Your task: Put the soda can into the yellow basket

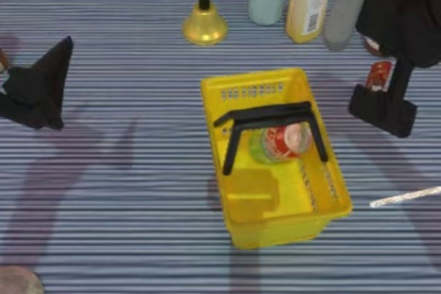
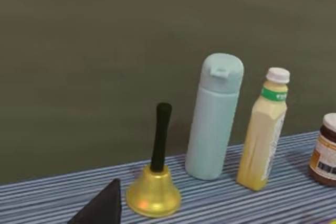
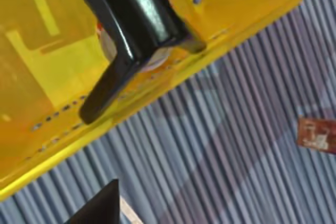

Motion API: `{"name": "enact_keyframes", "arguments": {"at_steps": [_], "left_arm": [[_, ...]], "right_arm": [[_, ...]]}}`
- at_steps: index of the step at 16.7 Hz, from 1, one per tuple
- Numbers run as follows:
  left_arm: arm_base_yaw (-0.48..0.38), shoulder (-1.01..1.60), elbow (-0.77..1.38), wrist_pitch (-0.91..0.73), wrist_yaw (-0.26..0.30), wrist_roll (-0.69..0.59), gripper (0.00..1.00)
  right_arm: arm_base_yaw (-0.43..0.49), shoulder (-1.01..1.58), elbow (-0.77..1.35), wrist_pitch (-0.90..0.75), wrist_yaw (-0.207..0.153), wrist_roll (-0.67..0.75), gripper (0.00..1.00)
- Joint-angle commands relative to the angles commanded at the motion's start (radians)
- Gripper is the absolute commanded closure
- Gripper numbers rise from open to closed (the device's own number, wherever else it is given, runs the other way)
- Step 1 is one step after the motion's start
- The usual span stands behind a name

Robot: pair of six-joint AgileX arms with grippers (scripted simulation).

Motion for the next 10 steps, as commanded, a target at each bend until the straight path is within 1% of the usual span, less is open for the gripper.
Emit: {"name": "enact_keyframes", "arguments": {"at_steps": [3,5,8,10], "left_arm": [[0.034,-0.308,-0.175,-0.141,-0.159,0.022,0.00],[0.052,-0.481,-0.271,-0.214,-0.250,0.043,0.00],[0.070,-0.667,-0.372,-0.284,-0.353,0.072,0.00],[0.077,-0.740,-0.410,-0.307,-0.395,0.087,0.00]], "right_arm": [[0.078,0.262,0.248,-0.168,0.001,-0.119,0.00],[0.125,0.413,0.390,-0.266,0.001,-0.188,0.00],[0.176,0.573,0.538,-0.371,0.000,-0.264,0.00],[0.197,0.636,0.599,-0.415,0.000,-0.295,0.00]]}}
